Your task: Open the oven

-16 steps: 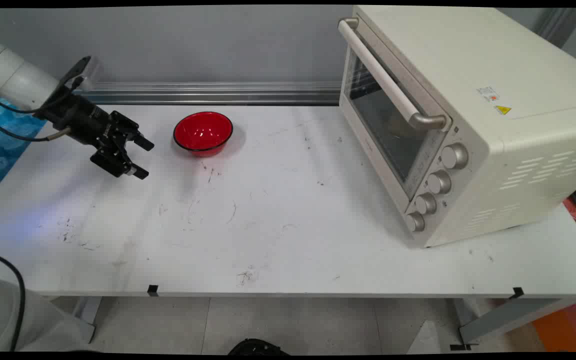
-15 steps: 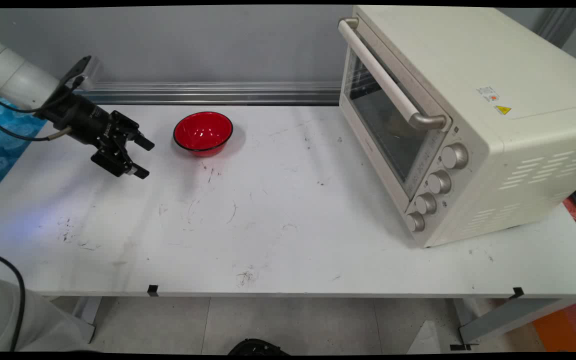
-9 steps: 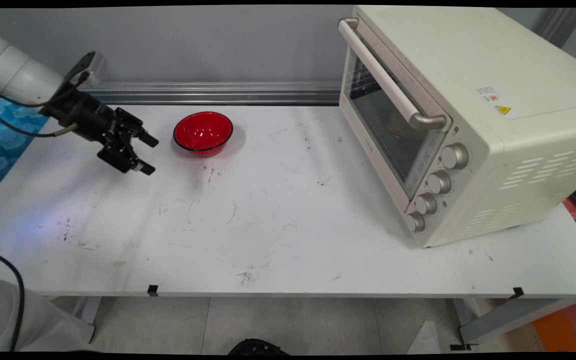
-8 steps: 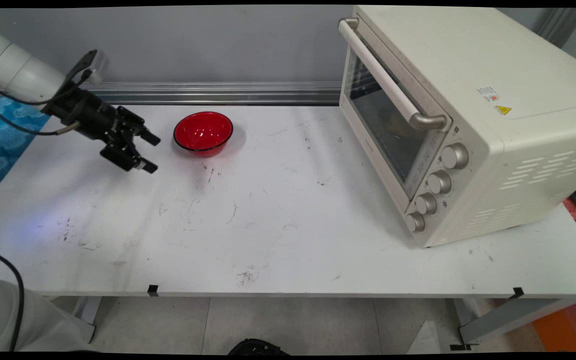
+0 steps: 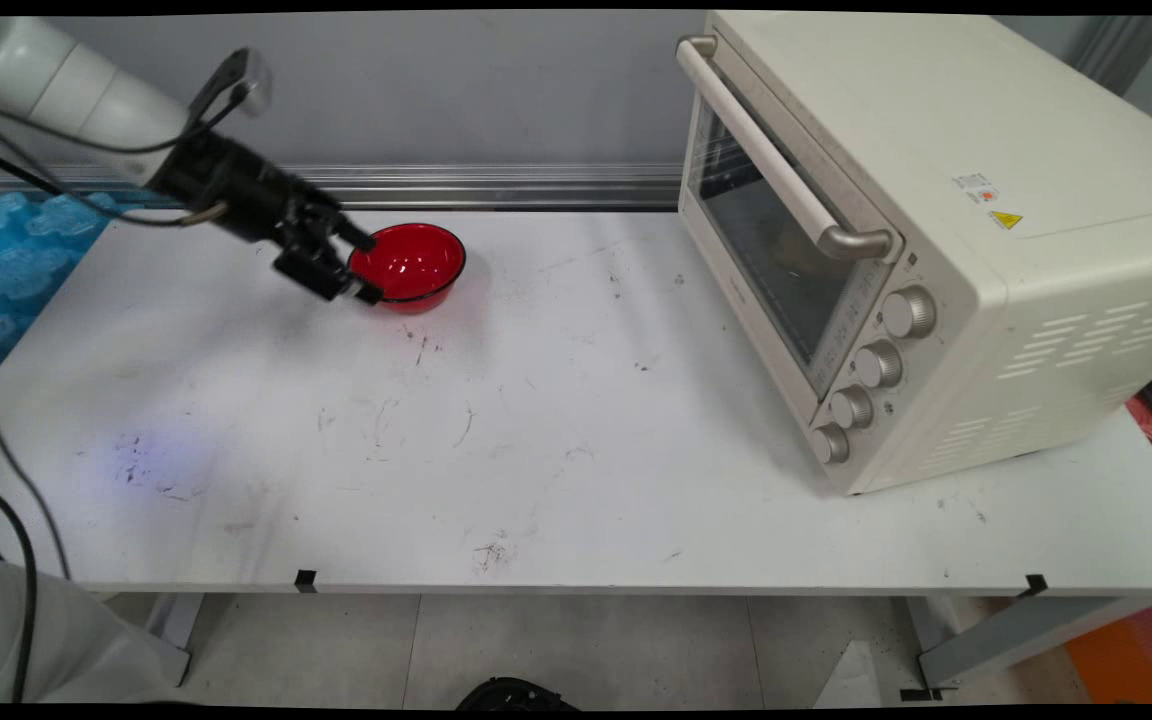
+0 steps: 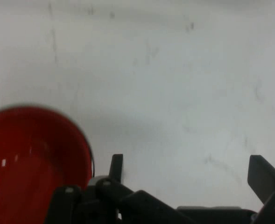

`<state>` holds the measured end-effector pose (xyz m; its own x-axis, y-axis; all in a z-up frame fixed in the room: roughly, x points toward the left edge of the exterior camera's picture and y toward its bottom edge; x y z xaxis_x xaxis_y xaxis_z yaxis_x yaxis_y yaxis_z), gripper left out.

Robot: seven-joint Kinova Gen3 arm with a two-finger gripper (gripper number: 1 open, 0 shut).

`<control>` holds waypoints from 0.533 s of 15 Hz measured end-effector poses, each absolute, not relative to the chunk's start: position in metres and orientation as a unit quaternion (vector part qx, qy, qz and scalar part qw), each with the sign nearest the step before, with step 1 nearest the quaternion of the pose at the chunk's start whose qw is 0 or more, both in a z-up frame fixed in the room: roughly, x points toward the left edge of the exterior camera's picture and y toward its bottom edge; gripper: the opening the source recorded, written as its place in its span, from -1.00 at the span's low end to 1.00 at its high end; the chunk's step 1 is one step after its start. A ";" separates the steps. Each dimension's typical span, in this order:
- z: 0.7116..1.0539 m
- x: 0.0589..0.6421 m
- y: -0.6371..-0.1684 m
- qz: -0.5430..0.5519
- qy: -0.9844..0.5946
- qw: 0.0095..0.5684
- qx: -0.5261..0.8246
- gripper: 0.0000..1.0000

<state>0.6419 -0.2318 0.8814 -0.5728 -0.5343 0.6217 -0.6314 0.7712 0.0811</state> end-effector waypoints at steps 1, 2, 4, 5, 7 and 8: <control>0.888 0.630 -0.237 0.079 -0.880 0.330 0.333 1.00; 0.895 0.621 -0.241 0.082 -0.877 0.335 0.335 1.00; 0.906 0.604 -0.248 0.088 -0.872 0.343 0.337 1.00; 0.914 0.593 -0.253 0.092 -0.870 0.348 0.338 1.00; 0.928 0.572 -0.262 0.100 -0.865 0.358 0.336 1.00; 0.932 0.566 -0.265 0.103 -0.864 0.361 0.335 1.00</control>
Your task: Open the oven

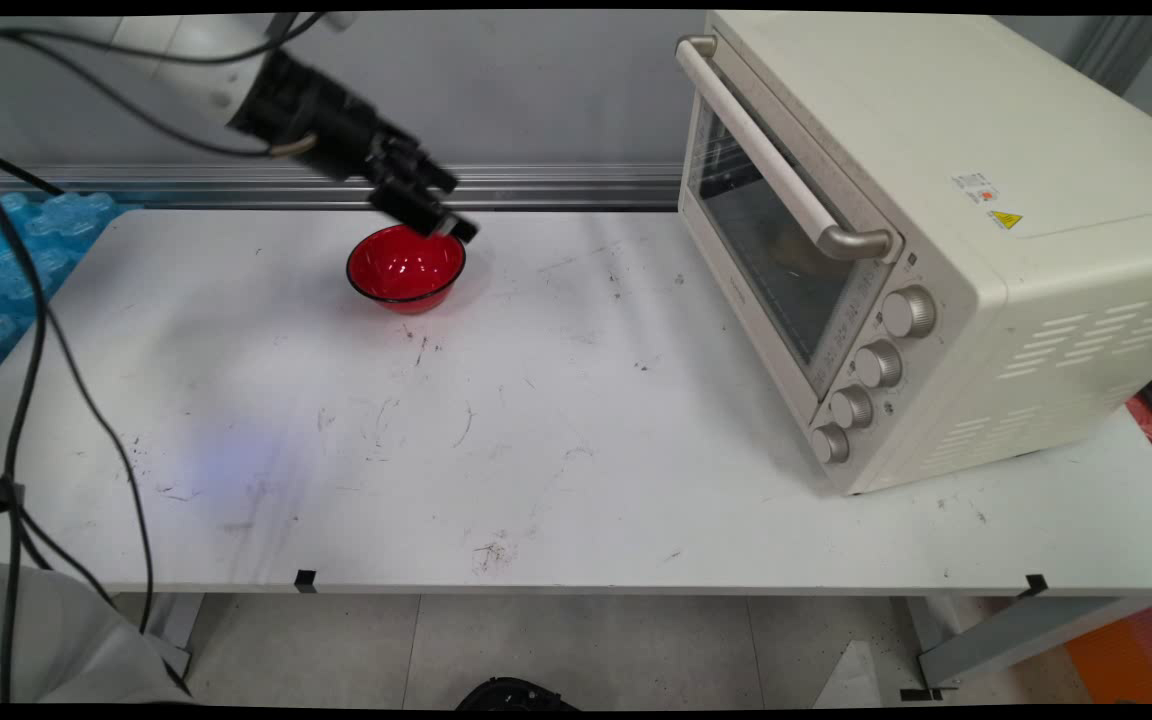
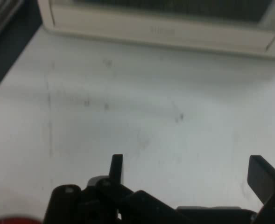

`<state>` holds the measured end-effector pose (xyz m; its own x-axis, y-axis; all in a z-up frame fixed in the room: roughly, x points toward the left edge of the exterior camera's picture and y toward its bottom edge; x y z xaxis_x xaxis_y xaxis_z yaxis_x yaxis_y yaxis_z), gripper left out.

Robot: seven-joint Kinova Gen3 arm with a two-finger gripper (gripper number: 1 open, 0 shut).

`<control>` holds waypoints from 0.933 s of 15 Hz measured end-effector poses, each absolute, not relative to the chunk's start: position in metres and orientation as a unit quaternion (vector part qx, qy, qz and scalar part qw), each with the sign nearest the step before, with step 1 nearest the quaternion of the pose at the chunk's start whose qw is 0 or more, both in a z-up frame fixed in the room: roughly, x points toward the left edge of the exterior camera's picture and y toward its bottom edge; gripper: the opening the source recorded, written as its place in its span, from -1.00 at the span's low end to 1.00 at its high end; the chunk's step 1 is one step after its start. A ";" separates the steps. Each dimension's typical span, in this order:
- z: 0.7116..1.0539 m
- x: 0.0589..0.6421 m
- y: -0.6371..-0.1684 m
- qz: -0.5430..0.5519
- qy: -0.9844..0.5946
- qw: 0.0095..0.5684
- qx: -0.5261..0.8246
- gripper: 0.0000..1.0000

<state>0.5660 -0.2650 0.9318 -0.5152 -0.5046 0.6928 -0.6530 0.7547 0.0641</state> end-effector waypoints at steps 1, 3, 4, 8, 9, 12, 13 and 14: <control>0.939 0.555 -0.270 0.108 -0.863 0.366 0.332 1.00; 0.951 0.535 -0.280 0.118 -0.861 0.374 0.323 1.00; 0.957 0.525 -0.285 0.122 -0.861 0.378 0.319 1.00; 0.971 0.494 -0.303 0.135 -0.859 0.389 0.305 1.00; 0.975 0.484 -0.309 0.139 -0.859 0.392 0.300 1.00; 0.984 0.457 -0.327 0.151 -0.858 0.401 0.284 1.00; 0.987 0.448 -0.334 0.155 -0.857 0.403 0.280 1.00; 0.988 0.441 -0.339 0.158 -0.857 0.405 0.276 1.00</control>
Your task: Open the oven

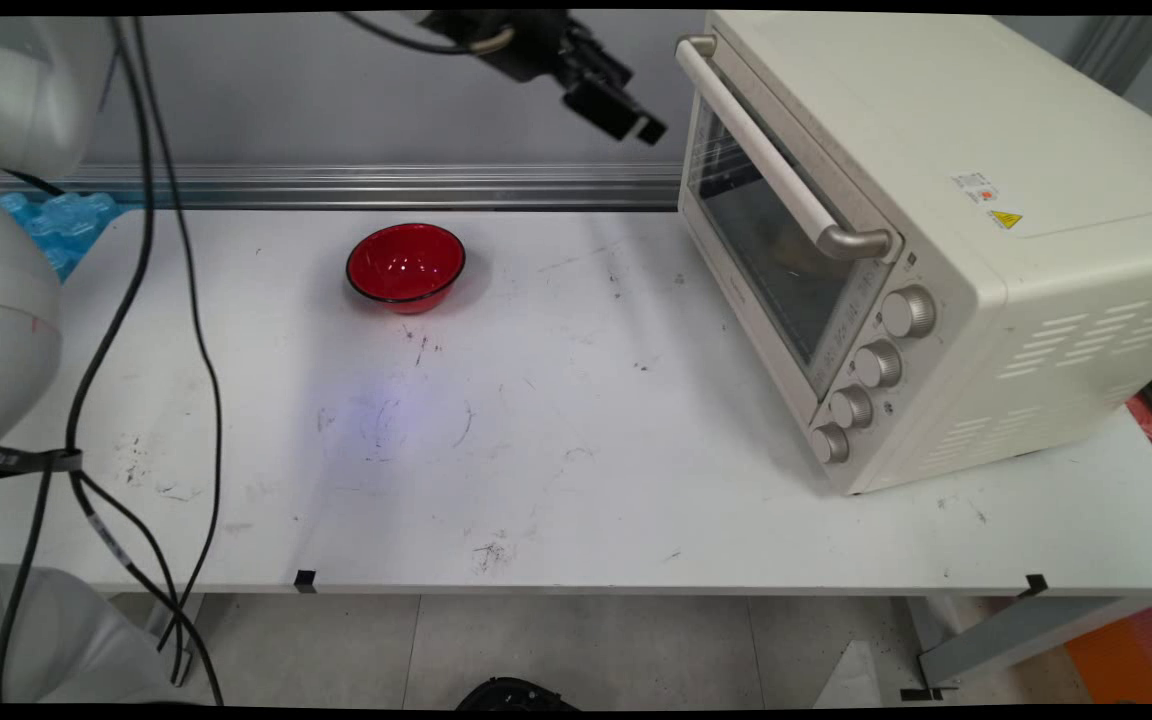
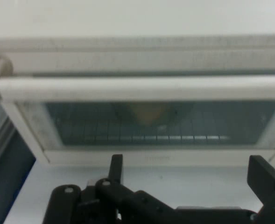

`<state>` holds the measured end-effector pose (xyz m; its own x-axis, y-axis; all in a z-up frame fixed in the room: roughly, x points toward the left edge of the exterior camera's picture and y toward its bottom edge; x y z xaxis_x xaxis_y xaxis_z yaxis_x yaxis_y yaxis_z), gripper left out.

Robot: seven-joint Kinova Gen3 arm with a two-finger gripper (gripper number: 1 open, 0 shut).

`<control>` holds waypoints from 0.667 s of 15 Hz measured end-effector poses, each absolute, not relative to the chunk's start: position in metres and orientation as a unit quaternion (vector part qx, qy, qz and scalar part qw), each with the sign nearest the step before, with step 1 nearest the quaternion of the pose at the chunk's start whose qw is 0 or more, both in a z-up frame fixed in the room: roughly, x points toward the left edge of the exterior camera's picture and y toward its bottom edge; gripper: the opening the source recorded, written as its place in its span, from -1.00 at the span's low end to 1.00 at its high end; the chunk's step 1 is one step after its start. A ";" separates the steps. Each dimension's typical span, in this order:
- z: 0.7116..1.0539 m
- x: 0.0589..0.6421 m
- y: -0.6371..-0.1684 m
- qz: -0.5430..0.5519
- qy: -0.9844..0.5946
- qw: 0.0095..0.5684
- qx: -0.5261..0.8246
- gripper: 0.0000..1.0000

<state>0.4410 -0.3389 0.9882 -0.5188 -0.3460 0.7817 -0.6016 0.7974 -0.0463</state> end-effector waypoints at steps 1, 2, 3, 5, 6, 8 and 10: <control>0.990 0.433 -0.345 0.161 -0.857 0.407 0.272 1.00; 0.991 0.424 -0.351 0.164 -0.857 0.409 0.268 1.00; 0.991 0.418 -0.356 0.166 -0.857 0.410 0.265 1.00; 0.990 0.403 -0.367 0.171 -0.857 0.412 0.259 1.00; 0.990 0.398 -0.372 0.172 -0.857 0.413 0.256 -1.00; 0.989 0.389 -0.379 0.176 -0.857 0.414 0.253 -1.00; 0.987 0.381 -0.386 0.178 -0.857 0.414 0.250 -1.00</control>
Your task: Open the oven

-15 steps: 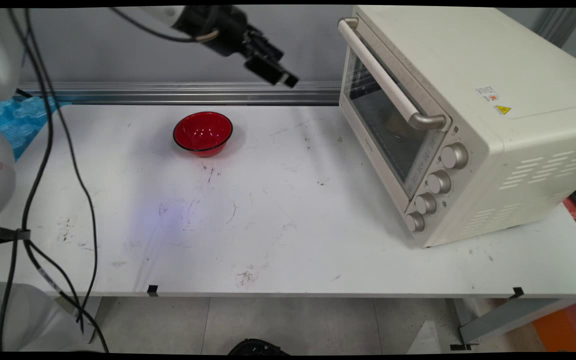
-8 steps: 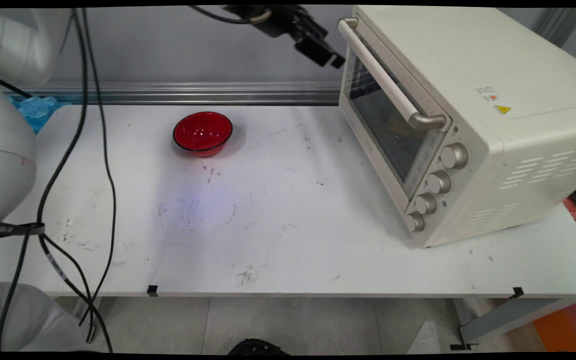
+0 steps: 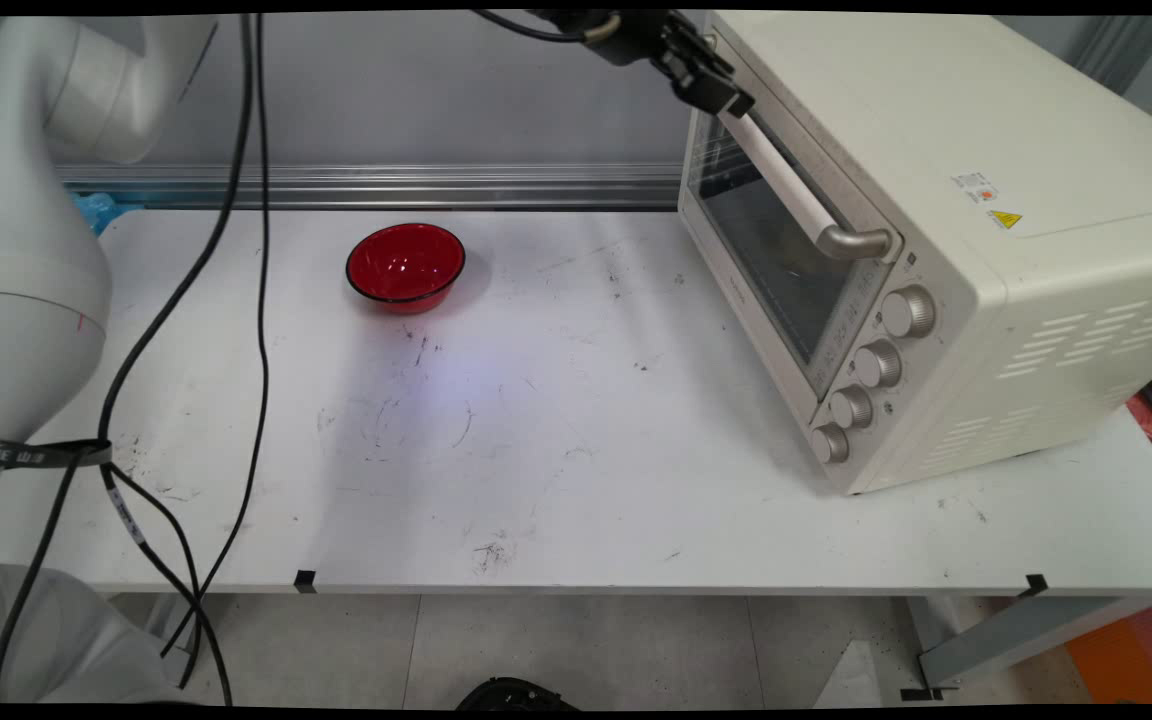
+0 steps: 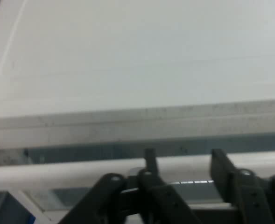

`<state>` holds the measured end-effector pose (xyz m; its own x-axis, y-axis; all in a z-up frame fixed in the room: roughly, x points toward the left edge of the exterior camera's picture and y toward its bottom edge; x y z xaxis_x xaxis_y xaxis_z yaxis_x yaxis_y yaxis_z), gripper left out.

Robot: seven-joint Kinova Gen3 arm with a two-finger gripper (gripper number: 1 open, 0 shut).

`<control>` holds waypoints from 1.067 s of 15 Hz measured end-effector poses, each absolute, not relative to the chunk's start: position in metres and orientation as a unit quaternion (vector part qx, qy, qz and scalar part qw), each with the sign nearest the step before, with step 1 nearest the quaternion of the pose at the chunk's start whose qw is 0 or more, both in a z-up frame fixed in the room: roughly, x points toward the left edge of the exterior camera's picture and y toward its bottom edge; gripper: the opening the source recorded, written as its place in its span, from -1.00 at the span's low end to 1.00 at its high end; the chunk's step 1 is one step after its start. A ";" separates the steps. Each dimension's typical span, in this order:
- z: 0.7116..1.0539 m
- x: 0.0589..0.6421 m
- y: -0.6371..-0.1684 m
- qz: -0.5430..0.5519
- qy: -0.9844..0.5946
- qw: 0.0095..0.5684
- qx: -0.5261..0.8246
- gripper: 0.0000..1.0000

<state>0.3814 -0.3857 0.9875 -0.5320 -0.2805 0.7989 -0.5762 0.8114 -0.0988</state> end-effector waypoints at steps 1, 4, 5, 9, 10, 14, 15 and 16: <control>0.986 0.377 -0.390 0.180 -0.857 0.414 0.249 -1.00; 0.981 0.366 -0.399 0.184 -0.857 0.413 0.247 -1.00; 0.980 0.362 -0.402 0.184 -0.857 0.413 0.247 -1.00; 0.975 0.350 -0.412 0.187 -0.857 0.412 0.247 -1.00; 0.974 0.348 -0.414 0.188 -0.857 0.411 0.247 -1.00; 0.971 0.342 -0.421 0.191 -0.858 0.408 0.247 -1.00; 0.970 0.341 -0.423 0.192 -0.859 0.406 0.247 -1.00; 0.970 0.341 -0.423 0.192 -0.859 0.405 0.247 -1.00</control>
